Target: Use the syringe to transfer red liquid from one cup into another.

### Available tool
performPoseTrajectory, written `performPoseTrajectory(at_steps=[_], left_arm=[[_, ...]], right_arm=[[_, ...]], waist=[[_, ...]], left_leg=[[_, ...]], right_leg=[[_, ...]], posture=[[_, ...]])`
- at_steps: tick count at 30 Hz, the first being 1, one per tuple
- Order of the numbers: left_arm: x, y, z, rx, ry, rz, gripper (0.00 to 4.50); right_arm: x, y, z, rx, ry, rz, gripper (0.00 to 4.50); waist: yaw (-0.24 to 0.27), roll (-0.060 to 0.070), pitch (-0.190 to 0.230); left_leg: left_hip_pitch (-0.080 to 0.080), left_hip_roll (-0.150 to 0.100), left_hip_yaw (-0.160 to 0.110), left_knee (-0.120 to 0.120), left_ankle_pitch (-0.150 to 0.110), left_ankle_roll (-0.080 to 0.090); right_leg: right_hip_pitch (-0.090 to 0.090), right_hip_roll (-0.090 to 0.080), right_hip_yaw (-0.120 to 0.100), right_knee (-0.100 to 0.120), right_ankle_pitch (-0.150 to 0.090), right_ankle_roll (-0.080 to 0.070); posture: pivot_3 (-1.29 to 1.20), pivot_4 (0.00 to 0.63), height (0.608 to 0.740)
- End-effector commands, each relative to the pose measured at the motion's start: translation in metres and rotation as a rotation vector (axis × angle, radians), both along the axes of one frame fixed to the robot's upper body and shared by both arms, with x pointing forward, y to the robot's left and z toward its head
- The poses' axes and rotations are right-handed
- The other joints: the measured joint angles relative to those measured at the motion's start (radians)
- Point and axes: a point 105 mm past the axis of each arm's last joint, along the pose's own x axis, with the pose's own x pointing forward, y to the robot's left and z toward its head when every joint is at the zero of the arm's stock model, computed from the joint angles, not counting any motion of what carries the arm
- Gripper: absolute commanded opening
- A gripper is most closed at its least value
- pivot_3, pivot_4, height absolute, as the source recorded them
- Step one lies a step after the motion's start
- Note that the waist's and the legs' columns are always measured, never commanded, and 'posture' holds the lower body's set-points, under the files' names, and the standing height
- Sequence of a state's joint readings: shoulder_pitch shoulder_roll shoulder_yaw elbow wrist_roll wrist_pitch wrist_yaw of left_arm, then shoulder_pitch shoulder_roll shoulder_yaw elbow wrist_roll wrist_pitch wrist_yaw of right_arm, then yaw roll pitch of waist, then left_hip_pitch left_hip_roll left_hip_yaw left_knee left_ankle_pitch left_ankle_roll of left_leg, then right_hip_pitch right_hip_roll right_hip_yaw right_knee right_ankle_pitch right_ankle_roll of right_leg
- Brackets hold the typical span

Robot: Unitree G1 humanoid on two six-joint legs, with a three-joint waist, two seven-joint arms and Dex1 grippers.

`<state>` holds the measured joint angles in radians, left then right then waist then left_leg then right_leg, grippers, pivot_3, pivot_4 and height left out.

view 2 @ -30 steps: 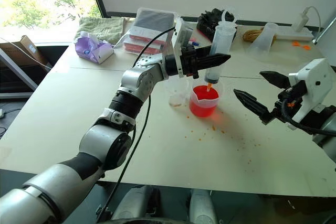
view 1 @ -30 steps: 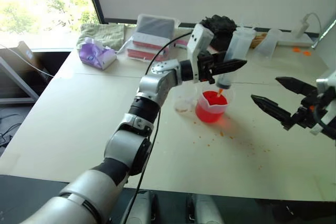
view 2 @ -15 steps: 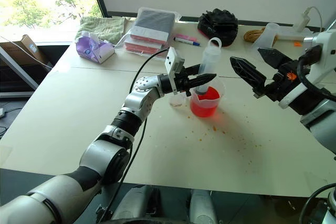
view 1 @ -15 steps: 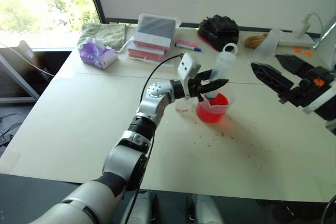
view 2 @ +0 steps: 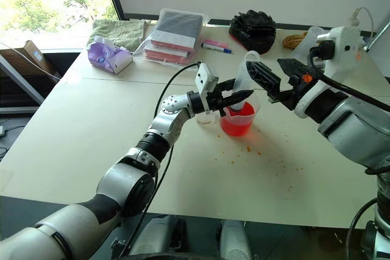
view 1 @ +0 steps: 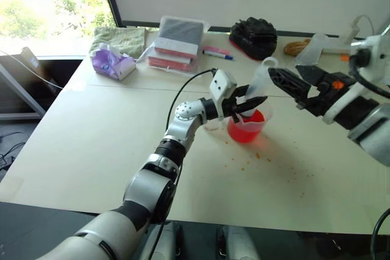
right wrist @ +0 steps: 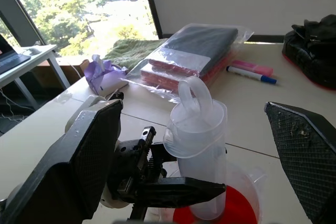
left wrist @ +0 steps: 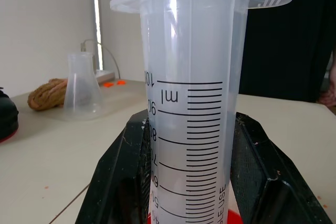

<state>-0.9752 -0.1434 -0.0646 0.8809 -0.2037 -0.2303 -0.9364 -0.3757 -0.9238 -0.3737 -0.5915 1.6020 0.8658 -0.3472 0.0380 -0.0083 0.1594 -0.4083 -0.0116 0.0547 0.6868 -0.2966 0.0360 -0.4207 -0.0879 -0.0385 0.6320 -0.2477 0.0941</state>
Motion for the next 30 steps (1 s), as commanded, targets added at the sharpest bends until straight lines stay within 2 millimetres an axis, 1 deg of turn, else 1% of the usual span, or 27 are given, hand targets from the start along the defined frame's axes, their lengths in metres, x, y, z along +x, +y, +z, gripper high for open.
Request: performPoseTrajectory(at_steps=[1,10,13,15,17,18,19,21,22,23,24,30], left_arm=[[-0.005,-0.004,0.007,-0.012,-0.045,-0.015,1.46],[-0.006,-0.005,0.006,-0.012,-0.048,-0.014,1.46],[-0.006,-0.005,0.005,-0.008,-0.052,-0.015,1.46],[-0.007,-0.006,0.005,-0.006,-0.056,-0.018,1.46],[-0.008,-0.006,0.005,-0.006,-0.057,-0.019,1.46],[-0.008,-0.006,0.005,-0.007,-0.057,-0.020,1.46],[-0.008,-0.007,0.004,-0.007,-0.057,-0.020,1.46],[-0.008,-0.007,0.004,-0.007,-0.056,-0.021,1.46],[-0.009,-0.007,0.004,-0.007,-0.056,-0.022,1.46],[-0.009,-0.007,0.004,-0.007,-0.056,-0.023,1.46],[-0.009,-0.007,0.004,-0.007,-0.055,-0.024,1.46],[-0.010,-0.008,0.001,-0.005,-0.052,-0.032,1.46]], right_arm=[[0.011,-0.011,0.004,0.003,-0.017,-0.110,4.50],[0.029,-0.015,0.001,0.033,-0.011,-0.209,4.50],[0.032,-0.011,0.000,0.034,-0.011,-0.213,4.50],[0.033,-0.006,-0.001,0.019,-0.018,-0.213,3.97],[0.035,-0.002,-0.001,0.013,-0.023,-0.215,3.23],[0.035,0.000,-0.001,0.008,-0.029,-0.218,2.66],[0.036,0.001,-0.001,0.005,-0.032,-0.220,2.24],[0.037,0.003,-0.002,0.007,-0.036,-0.223,1.19],[0.037,0.004,-0.002,0.010,-0.038,-0.222,0.60],[0.036,0.006,-0.002,0.012,-0.039,-0.219,0.17],[0.036,0.008,-0.002,0.012,-0.041,-0.215,0.06],[0.034,0.016,-0.001,-0.022,-0.061,-0.190,0.06]], waist=[[0.000,0.000,0.000],[-0.001,0.000,0.000],[0.000,0.000,0.000],[-0.001,0.000,0.000],[-0.001,0.001,0.000],[0.000,0.001,0.000],[0.000,0.001,0.000],[0.000,0.001,0.000],[0.001,0.001,0.000],[0.001,0.001,0.000],[0.001,0.001,-0.001],[0.000,0.001,-0.001]], left_leg=[[0.000,0.000,0.000,0.000,0.000,0.000],[0.000,0.000,0.000,0.000,0.000,0.000],[0.000,0.000,0.000,0.000,0.000,0.000],[0.000,0.000,0.000,0.000,0.000,0.001],[0.000,0.000,0.000,0.000,0.000,0.001],[0.000,0.000,0.000,0.000,0.000,0.001],[0.000,0.000,0.000,0.000,0.000,0.001],[0.000,0.000,0.000,0.000,0.000,0.001],[0.000,0.000,0.000,0.000,0.000,0.001],[0.000,0.000,0.000,0.000,0.000,0.001],[0.000,0.000,0.000,0.000,0.000,0.001],[0.000,0.000,0.000,0.000,0.000,0.001]], right_leg=[[0.000,0.000,0.000,0.000,0.000,0.000],[0.000,0.000,0.000,0.000,0.000,0.000],[0.000,0.000,0.000,0.000,0.000,0.000],[0.000,0.000,0.000,0.000,0.000,0.000],[0.000,0.000,0.000,0.000,0.000,0.000],[0.000,0.000,0.000,0.000,0.000,0.000],[0.000,0.000,0.000,0.000,0.000,0.000],[0.000,0.000,0.000,-0.001,0.000,0.000],[0.000,0.000,0.000,-0.001,0.000,0.000],[0.000,0.000,0.000,-0.001,0.000,0.000],[0.001,0.000,-0.001,-0.001,0.000,0.000],[0.001,0.000,-0.001,-0.001,0.000,0.000]], posture=[[0.00,0.150,0.740],[0.00,0.150,0.740],[0.00,0.150,0.740],[0.00,0.150,0.740],[0.00,0.150,0.740],[0.00,0.150,0.740],[0.00,0.150,0.740],[0.00,0.150,0.740],[0.00,0.150,0.740],[0.00,0.150,0.740],[0.00,0.150,0.740],[0.00,0.150,0.740]])
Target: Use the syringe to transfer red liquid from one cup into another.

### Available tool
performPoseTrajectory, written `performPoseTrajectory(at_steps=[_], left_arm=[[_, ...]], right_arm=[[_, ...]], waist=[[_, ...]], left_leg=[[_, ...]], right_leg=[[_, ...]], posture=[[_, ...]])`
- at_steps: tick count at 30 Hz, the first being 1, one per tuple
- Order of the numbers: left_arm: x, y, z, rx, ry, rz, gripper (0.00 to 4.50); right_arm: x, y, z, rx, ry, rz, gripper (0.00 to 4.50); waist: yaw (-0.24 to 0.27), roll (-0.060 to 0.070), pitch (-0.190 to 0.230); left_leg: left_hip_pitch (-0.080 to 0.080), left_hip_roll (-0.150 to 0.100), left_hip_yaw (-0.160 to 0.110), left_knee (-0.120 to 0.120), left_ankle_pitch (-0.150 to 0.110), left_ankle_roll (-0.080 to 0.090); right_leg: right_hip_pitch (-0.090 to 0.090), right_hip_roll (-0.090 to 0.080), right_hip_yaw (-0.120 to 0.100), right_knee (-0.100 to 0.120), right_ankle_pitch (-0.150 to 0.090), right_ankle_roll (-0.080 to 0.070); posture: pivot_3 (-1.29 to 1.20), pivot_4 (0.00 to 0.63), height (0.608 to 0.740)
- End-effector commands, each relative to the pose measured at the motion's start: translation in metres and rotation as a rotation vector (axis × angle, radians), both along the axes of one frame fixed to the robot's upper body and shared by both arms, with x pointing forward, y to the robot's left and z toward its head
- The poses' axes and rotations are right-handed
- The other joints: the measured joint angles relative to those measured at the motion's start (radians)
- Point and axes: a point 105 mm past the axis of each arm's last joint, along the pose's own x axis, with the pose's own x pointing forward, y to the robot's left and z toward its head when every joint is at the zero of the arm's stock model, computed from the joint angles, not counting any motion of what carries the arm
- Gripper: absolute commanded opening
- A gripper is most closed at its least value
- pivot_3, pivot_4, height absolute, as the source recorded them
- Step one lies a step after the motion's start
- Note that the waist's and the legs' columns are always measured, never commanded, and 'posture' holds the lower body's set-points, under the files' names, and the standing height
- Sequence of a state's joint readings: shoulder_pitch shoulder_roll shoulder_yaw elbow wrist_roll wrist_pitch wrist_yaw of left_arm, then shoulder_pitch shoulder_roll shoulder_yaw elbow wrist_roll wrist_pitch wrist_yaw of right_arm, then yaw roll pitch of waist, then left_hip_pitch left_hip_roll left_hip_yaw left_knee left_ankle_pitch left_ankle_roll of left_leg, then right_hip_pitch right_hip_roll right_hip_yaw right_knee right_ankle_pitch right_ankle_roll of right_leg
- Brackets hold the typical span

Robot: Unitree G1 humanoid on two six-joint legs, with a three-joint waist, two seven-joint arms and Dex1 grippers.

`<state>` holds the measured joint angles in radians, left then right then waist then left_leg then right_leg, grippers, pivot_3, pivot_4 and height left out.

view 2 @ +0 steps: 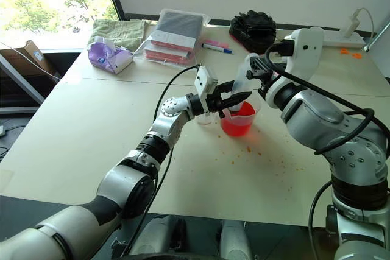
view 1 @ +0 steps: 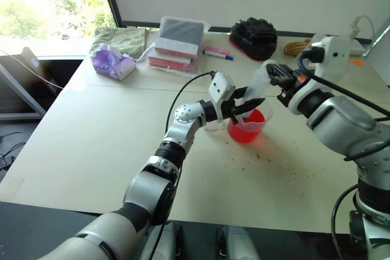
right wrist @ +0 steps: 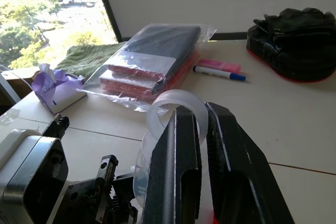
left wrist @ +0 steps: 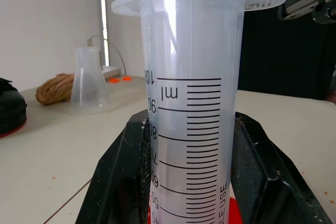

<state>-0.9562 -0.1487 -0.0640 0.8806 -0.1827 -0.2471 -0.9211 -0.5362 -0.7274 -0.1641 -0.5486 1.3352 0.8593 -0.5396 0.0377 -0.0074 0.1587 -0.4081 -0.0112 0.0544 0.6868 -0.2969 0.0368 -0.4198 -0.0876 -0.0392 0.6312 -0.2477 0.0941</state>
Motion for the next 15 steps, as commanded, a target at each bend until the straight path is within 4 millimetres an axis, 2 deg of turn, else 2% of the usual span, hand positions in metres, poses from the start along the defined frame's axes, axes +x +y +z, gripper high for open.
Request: performPoseTrajectory(at_steps=[1,15], left_arm=[[-0.010,-0.009,0.007,-0.011,-0.049,-0.052,1.46],[-0.021,-0.015,-0.008,-0.013,-0.014,-0.096,1.46]], right_arm=[[-0.002,0.002,0.011,-0.019,-0.056,-0.004,0.06],[-0.009,0.001,0.041,0.023,-0.180,0.021,0.06]], waist=[[0.000,0.000,0.000],[-0.001,0.000,0.000]], left_leg=[[0.000,0.000,0.000,0.000,0.000,0.000],[0.000,0.000,0.000,0.000,0.000,0.000]], right_leg=[[0.000,0.000,0.000,0.000,0.000,0.000],[0.000,0.000,0.000,0.000,0.000,0.000]], posture=[[0.00,0.150,0.740],[0.00,0.150,0.740]])
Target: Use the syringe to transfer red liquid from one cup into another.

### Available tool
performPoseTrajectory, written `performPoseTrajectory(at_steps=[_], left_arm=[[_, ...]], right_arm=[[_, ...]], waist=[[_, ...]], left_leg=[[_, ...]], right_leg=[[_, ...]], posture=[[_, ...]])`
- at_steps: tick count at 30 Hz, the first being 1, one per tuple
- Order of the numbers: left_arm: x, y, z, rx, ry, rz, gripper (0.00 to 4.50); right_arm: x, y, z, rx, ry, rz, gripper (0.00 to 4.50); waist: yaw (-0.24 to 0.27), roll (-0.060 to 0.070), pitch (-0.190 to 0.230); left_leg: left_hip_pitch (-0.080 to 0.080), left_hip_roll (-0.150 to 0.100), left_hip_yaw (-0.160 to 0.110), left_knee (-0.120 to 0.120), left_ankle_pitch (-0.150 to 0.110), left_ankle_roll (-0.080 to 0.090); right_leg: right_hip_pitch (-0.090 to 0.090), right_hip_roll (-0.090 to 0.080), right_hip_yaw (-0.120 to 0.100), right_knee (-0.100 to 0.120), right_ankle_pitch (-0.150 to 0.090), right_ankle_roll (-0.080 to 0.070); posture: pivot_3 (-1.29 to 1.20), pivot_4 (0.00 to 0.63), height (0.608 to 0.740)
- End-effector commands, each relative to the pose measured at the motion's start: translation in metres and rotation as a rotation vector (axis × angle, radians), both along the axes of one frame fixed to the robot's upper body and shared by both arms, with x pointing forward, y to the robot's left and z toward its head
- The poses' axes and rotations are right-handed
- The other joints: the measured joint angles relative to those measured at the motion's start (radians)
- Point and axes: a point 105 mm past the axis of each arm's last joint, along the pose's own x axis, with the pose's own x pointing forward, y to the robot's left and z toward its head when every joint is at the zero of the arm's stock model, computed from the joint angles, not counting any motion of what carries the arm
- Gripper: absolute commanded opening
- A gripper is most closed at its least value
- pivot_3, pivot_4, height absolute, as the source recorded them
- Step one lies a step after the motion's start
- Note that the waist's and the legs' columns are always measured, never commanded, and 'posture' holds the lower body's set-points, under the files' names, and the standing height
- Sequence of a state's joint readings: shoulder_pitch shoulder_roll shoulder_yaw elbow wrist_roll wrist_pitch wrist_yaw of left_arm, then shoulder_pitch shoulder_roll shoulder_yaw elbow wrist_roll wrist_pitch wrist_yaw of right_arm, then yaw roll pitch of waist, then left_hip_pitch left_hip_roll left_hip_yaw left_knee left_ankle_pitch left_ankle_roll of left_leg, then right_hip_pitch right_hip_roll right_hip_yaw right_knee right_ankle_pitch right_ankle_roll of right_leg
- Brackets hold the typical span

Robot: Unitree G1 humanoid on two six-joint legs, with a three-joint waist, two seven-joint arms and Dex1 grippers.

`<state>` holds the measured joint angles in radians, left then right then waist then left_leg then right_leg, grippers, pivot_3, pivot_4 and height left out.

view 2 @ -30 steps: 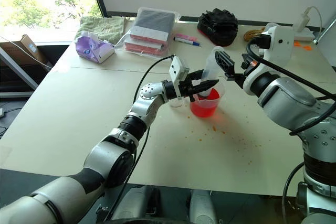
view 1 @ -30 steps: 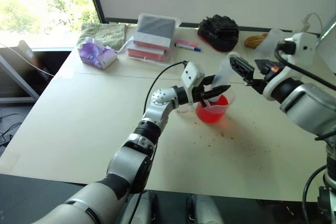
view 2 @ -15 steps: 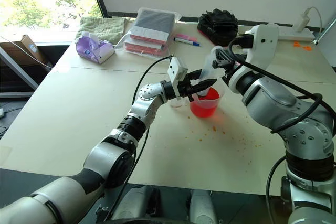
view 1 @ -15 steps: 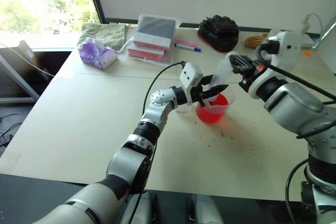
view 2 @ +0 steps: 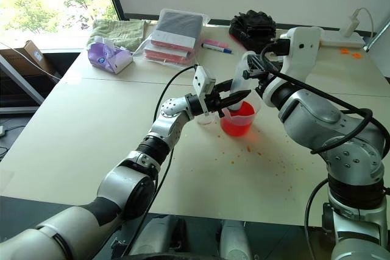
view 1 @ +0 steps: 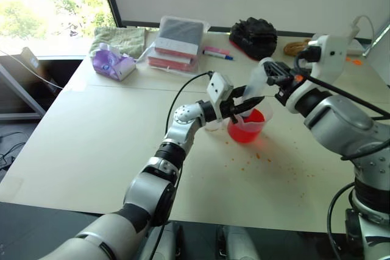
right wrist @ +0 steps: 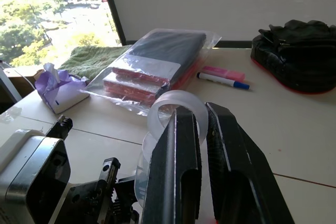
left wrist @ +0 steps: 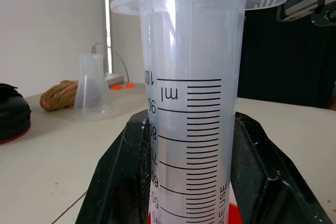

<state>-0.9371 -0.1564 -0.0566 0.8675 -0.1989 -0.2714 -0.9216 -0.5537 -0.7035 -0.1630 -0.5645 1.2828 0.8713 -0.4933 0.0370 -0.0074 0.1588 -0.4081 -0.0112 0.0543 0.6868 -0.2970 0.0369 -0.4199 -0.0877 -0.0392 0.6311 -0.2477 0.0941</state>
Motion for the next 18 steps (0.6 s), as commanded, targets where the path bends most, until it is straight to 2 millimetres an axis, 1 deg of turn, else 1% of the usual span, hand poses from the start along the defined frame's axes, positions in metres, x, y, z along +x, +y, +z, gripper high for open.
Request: performPoseTrajectory(at_steps=[1,8,18], left_arm=[[-0.021,-0.017,-0.011,0.029,-0.007,-0.107,1.46],[-0.027,-0.018,-0.019,0.036,0.003,-0.120,1.46],[-0.031,-0.019,-0.022,0.041,0.012,-0.128,1.46]], right_arm=[[-0.008,-0.007,0.037,0.046,-0.141,-0.008,0.06],[-0.008,-0.018,0.048,0.071,-0.164,-0.032,0.06],[-0.008,-0.028,0.064,0.119,-0.203,-0.057,0.06]], waist=[[0.000,0.000,0.000],[0.000,0.000,0.000],[0.000,0.000,0.000]], left_leg=[[0.000,0.000,0.000,0.000,0.000,0.000],[0.000,0.000,0.000,0.000,0.000,0.000],[0.000,0.000,0.000,0.000,0.000,0.000]], right_leg=[[0.000,0.000,0.000,0.000,0.000,0.000],[0.000,-0.001,0.000,0.000,0.000,0.000],[0.000,-0.001,0.000,0.000,0.000,0.000]], posture=[[0.00,0.150,0.740],[0.00,0.150,0.740],[0.00,0.150,0.740]])
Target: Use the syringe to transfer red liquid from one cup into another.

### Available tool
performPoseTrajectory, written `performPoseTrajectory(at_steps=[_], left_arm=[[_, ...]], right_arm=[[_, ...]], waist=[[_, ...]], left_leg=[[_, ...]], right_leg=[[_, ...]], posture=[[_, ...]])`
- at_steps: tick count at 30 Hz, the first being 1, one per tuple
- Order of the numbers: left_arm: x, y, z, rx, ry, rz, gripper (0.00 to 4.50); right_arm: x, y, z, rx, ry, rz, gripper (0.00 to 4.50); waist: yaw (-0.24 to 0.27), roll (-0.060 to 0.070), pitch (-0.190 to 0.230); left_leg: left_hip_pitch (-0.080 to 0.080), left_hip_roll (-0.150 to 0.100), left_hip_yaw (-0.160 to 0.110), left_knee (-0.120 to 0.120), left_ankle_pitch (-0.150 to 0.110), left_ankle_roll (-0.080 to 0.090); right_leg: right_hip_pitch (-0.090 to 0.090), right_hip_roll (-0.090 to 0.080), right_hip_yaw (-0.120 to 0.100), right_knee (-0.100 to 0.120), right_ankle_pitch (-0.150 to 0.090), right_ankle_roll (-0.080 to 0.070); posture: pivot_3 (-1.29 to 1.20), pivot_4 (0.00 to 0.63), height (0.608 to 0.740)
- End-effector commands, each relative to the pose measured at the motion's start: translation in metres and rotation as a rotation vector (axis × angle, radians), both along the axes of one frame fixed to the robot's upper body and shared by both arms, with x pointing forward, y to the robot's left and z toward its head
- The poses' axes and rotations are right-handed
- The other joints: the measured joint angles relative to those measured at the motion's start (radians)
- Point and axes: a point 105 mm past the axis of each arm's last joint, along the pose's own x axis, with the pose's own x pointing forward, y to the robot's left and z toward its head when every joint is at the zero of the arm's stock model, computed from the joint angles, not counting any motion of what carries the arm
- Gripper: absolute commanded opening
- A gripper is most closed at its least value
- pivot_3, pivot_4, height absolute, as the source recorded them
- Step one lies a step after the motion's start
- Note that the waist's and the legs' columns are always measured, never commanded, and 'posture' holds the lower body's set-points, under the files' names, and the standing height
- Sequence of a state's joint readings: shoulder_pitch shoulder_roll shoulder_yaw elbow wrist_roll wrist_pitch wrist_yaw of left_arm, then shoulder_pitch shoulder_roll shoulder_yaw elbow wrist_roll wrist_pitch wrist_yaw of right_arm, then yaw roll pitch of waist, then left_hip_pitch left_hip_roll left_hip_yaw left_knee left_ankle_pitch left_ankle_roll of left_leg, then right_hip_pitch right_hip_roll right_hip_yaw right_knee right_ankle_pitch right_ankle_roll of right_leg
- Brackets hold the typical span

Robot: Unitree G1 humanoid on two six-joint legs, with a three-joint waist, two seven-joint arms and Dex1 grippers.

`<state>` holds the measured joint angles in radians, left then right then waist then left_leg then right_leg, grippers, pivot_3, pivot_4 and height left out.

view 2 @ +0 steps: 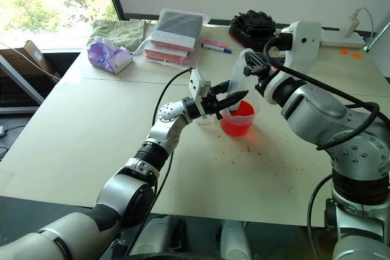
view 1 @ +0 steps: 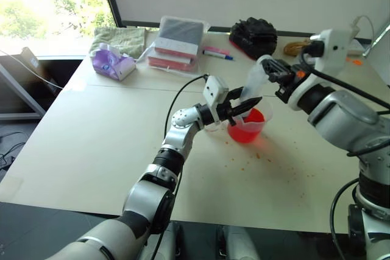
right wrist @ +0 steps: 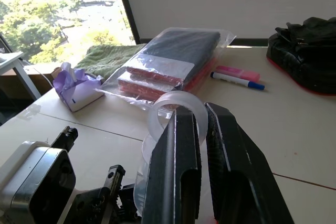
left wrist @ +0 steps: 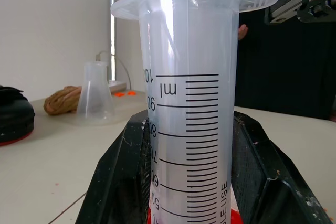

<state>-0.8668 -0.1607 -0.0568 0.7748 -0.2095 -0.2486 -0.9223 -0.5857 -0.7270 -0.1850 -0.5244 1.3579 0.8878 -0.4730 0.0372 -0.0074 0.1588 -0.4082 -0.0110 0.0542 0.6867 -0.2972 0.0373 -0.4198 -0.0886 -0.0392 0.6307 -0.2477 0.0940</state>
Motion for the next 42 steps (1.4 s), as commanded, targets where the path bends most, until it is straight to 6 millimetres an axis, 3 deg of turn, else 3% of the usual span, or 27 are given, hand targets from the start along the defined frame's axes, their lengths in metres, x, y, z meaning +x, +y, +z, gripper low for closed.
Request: performPoseTrajectory(at_steps=[1,29,37,40,42], left_arm=[[-0.025,-0.025,-0.020,0.080,0.004,-0.137,1.46],[-0.029,-0.027,-0.023,0.081,0.015,-0.145,1.46],[-0.028,-0.028,-0.018,0.069,0.010,-0.139,1.46],[-0.027,-0.027,-0.014,0.061,0.006,-0.135,1.46],[-0.025,-0.027,-0.012,0.056,0.003,-0.130,1.46]], right_arm=[[-0.008,-0.029,0.059,0.104,-0.220,-0.111,0.06],[-0.011,-0.042,0.087,0.141,-0.295,-0.142,0.06],[-0.009,-0.034,0.068,0.090,-0.240,-0.101,0.06],[-0.010,-0.028,0.056,0.055,-0.193,-0.067,1.11],[-0.010,-0.025,0.047,0.034,-0.154,-0.042,2.08]], waist=[[0.000,0.000,0.000],[-0.001,0.000,0.000],[-0.001,0.000,0.000],[0.001,0.000,0.000],[0.001,0.000,0.000]], left_leg=[[0.000,0.000,0.000,0.000,0.000,0.000],[0.000,0.001,0.000,0.000,0.000,0.000],[0.000,0.001,0.000,-0.001,0.000,0.000],[0.000,0.001,0.000,-0.001,0.000,0.000],[-0.001,0.001,0.000,-0.001,0.000,0.000]], right_leg=[[0.000,0.000,0.000,0.000,0.000,0.000],[0.000,0.000,0.000,0.000,0.000,0.000],[-0.001,-0.001,0.000,0.000,0.000,0.000],[0.000,-0.001,0.000,-0.001,0.000,0.000],[0.000,-0.001,0.000,-0.001,0.000,0.000]], posture=[[0.00,0.150,0.740],[0.00,0.150,0.740],[0.00,0.150,0.740],[0.00,0.150,0.740],[0.00,0.150,0.740]])
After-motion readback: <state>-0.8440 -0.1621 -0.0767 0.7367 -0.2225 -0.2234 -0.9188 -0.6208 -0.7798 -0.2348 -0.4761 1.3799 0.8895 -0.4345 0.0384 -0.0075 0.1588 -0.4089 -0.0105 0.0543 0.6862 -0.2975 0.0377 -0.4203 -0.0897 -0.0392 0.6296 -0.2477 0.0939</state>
